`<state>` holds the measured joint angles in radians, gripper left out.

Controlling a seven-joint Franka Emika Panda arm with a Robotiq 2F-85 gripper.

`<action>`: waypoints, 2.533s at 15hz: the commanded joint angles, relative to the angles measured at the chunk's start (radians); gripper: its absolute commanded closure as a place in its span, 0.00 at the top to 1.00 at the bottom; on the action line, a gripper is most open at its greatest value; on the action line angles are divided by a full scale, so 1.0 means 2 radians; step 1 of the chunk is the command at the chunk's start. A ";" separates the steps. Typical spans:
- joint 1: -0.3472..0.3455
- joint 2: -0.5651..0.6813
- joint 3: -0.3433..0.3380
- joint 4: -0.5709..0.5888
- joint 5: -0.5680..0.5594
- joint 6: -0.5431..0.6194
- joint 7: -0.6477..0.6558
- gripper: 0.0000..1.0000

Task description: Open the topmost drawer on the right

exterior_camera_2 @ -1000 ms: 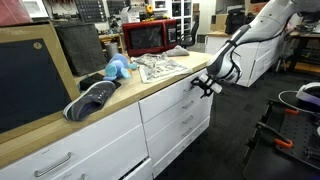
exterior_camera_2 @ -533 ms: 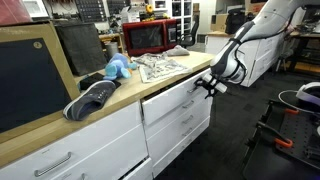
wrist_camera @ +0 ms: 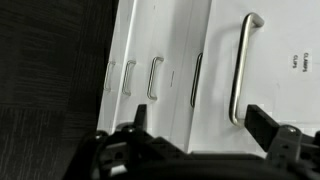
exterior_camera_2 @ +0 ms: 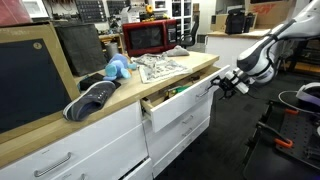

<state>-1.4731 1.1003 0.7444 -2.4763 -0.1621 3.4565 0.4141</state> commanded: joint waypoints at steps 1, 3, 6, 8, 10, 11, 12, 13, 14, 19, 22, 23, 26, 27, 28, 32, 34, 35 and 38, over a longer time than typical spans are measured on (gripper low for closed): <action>-0.135 0.019 0.035 -0.081 -0.055 0.000 -0.011 1.00; -0.201 0.024 0.057 -0.130 -0.047 0.000 -0.034 1.00; -0.265 0.023 0.091 -0.184 -0.035 0.000 -0.036 1.00; -0.239 0.034 0.092 -0.158 -0.055 0.000 0.005 1.00; -0.221 0.012 0.109 -0.157 -0.040 0.000 0.028 1.00; -0.210 -0.001 0.121 -0.153 -0.029 0.000 0.042 1.00; -0.200 -0.010 0.133 -0.150 -0.018 0.000 0.055 1.00; -0.193 -0.023 0.150 -0.149 -0.002 0.000 0.071 1.00; -0.199 -0.031 0.176 -0.156 0.041 -0.003 0.058 1.00; -0.133 -0.108 0.243 -0.126 0.174 -0.001 0.090 1.00; -0.049 -0.173 0.227 -0.104 0.248 -0.002 0.109 1.00; -0.015 -0.187 0.210 -0.098 0.267 -0.003 0.114 1.00; 0.088 -0.243 0.152 -0.075 0.317 -0.021 0.138 1.00; 0.123 -0.250 0.128 -0.065 0.326 -0.022 0.147 1.00; 0.157 -0.264 0.103 -0.057 0.334 -0.030 0.157 1.00; 0.303 -0.287 -0.025 -0.024 0.348 -0.064 0.193 1.00; 0.366 -0.275 -0.088 -0.004 0.342 -0.071 0.206 1.00; 0.387 -0.272 -0.110 0.005 0.337 -0.068 0.211 1.00; 0.452 -0.265 -0.173 0.024 0.345 -0.087 0.205 1.00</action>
<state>-0.6595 0.5631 0.4921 -2.4681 0.5004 3.3410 0.8237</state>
